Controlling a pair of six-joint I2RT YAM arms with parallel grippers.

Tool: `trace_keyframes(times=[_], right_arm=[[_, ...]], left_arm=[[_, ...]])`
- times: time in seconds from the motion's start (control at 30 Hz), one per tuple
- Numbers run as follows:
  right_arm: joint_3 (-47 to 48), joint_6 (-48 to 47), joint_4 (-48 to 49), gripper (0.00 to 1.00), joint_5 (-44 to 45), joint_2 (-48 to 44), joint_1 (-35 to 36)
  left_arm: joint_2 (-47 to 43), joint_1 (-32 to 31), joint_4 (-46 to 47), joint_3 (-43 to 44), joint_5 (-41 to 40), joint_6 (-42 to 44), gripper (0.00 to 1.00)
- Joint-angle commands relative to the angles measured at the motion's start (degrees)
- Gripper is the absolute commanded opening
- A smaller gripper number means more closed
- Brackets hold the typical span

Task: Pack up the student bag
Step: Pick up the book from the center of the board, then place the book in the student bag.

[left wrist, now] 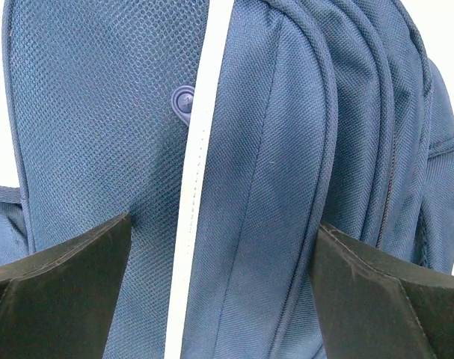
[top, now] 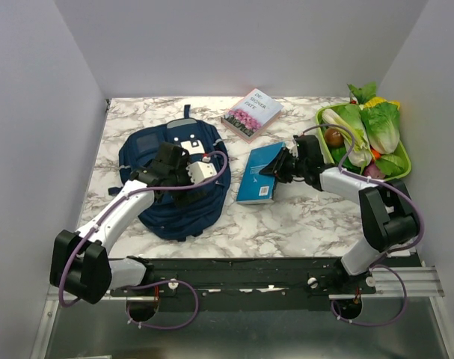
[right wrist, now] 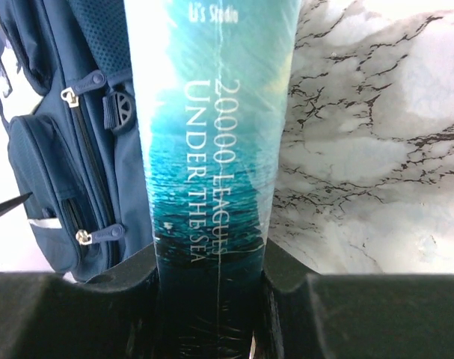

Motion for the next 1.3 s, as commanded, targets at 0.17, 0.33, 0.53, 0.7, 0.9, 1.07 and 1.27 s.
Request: trace_keyframes(times=[0.17, 0.33, 0.53, 0.7, 0.9, 1.07, 1.27], right_arm=[[-1.6, 1.1, 3.9, 0.01, -5.9, -7.6, -0.1], [-3.5, 2.9, 4.3, 0.01, -8.1, -10.8, -0.1], [-7.0, 6.1, 7.6, 0.01, -11.8, -15.9, -0.1], [-9.4, 13.8, 18.9, 0.01, -17.4, -15.8, 0.4], [-6.9, 15.3, 19.4, 0.01, -18.4, -13.3, 4.0], [-7.5, 19.3, 23.9, 0.01, -19.9, -10.3, 5.8], [-4.7, 30.6, 34.7, 0.01, -25.5, -0.1, 7.3]], left_arm=[[4.5, 0.0, 1.2, 9.3, 1.5, -3.4, 0.34], [8.5, 0.0, -2.9, 18.9, 3.5, -6.9, 0.0], [7.6, 0.0, -4.8, 25.5, 5.8, -9.8, 0.0], [7.4, 0.0, -7.4, 31.7, 10.1, -12.2, 0.0], [8.2, 0.1, -9.1, 36.3, 14.0, -15.0, 0.0], [8.3, 0.3, -8.1, 35.7, 15.1, -15.6, 0.0], [9.1, 0.3, -8.1, 35.6, 16.7, -16.5, 0.0]])
